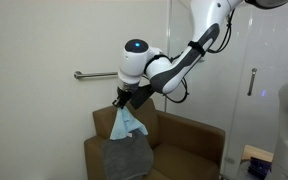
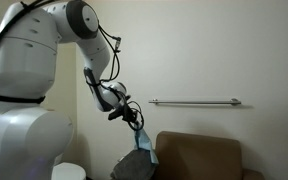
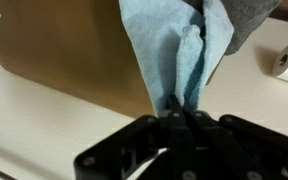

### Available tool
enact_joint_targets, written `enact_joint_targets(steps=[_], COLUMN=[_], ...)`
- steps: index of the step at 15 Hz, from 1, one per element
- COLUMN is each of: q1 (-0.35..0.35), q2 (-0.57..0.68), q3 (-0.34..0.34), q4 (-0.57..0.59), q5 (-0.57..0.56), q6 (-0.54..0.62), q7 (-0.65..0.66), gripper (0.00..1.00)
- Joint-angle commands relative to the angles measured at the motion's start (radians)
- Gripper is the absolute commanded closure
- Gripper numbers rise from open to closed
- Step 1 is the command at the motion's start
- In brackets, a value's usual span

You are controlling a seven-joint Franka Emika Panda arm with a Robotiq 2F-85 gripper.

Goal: Put the towels on the arm rest

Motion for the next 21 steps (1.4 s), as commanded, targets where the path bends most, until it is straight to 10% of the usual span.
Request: enact_joint_targets(steps=[1,14,16,21], q1=[0.003,-0.088,-0.111,-0.165], q2=[-0.004,0.388,0.417,0.4], q3=[0.002,0.025,0.036,0.097], q4=[0.0,0.08,0.1,0.099], q5=[0.0,0.091,0.12,0.191], q6=[0.0,0.262,0.259,0.225], q7=[0.0,-0.205,-0.25,-0.344], gripper=[0.98,0.99,0.71,0.41])
